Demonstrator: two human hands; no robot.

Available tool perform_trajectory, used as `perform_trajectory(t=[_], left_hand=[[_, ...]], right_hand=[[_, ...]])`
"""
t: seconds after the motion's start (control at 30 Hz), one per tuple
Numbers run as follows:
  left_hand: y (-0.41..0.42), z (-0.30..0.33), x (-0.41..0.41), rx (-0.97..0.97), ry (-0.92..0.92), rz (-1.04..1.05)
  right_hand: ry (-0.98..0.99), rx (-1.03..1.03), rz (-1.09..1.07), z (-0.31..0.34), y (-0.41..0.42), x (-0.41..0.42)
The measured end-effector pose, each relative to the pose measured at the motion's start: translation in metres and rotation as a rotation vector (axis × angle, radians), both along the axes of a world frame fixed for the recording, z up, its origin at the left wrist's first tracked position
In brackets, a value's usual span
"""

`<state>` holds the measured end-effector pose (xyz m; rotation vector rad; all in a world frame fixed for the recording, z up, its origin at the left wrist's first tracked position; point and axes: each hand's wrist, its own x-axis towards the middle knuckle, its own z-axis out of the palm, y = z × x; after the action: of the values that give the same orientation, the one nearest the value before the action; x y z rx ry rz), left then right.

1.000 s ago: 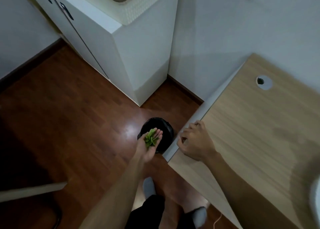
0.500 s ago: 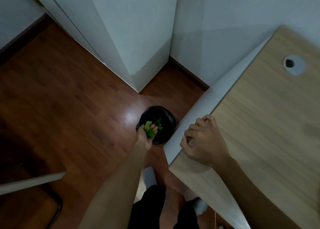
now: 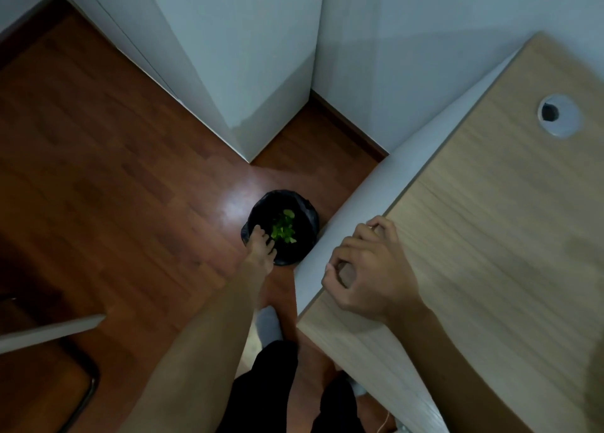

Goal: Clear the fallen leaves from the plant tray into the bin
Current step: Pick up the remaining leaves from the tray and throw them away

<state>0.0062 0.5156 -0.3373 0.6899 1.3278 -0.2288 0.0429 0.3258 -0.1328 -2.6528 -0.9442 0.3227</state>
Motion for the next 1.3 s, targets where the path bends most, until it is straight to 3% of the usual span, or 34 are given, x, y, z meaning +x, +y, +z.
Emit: perform_trajectory(t=[0.57, 0.93, 1.07, 1.2, 1.3], left_hand=[[-0.005, 0.023, -0.015, -0.058, -0.06, -0.111], [-0.025, 0.096, -0.035, 0.074, -0.147, -0.362], [-0.027, 0.139, -0.034, 0.146, -0.193, -0.398], [-0.016, 0.179, -0.032, 0.186, -0.298, -0.45], [-0.007, 0.207, -0.027, 0.257, -0.372, -0.586]], right_hand=[[0.005, 0.089, -0.062, 0.0, -0.002, 0.001], [0.002, -0.003, -0.071, 0.011, -0.002, -0.001], [0.116, 0.061, -0.162, 0.023, -0.001, -0.003], [0.316, 0.277, -0.3, 0.049, 0.0, -0.002], [0.337, 0.269, -0.341, 0.075, -0.01, -0.004]])
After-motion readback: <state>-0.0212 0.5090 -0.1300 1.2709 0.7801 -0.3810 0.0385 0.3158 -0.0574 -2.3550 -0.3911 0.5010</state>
